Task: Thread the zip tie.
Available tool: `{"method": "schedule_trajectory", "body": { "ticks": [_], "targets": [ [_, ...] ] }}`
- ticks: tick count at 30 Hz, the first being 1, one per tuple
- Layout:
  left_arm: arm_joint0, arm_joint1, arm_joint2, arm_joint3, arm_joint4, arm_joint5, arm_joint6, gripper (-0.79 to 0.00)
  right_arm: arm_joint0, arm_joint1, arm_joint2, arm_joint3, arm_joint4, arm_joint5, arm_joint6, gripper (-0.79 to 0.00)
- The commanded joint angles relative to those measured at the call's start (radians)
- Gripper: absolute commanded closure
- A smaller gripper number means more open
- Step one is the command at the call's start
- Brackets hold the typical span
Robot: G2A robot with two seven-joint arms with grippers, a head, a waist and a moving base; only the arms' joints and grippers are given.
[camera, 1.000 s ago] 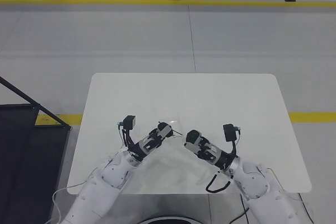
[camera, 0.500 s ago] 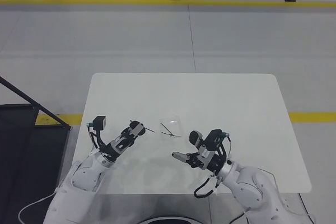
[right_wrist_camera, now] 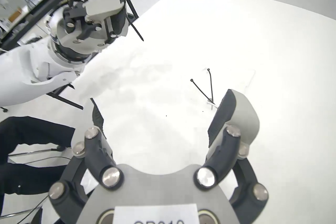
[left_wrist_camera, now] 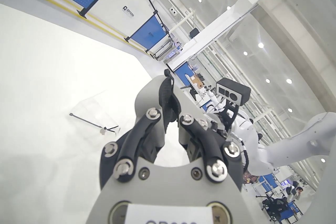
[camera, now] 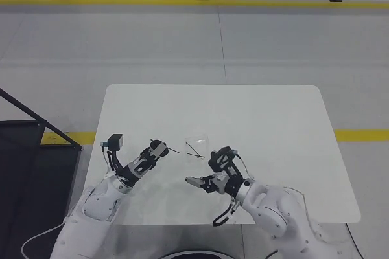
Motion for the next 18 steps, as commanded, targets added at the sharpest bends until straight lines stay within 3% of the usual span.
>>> {"method": "schedule_trajectory", "body": {
  "ticks": [1,4,14,16,18],
  "targets": [
    [0.000,0.000,0.000,0.000,0.000,0.000,0.000,0.000,0.061,-0.016,-0.066,0.007,-0.086,0.100,0.079,-0.785],
    [0.000,0.000,0.000,0.000,0.000,0.000,0.000,0.000,0.110,-0.033,-0.135,0.012,-0.172,0.155,0.141,-0.785],
    [0.006,0.000,-0.014,-0.007,0.012,0.033,0.025,0.000,0.107,-0.033,-0.138,0.014,-0.179,0.151,0.137,-0.785],
    [0.007,0.002,-0.030,-0.001,0.013,0.040,0.037,0.000,0.122,-0.038,-0.163,0.022,-0.230,0.147,0.172,-0.785],
    [0.009,0.004,-0.048,0.005,0.020,0.044,0.044,0.000,0.154,-0.053,-0.202,0.029,-0.284,0.205,0.228,-0.785]
  ]
}}
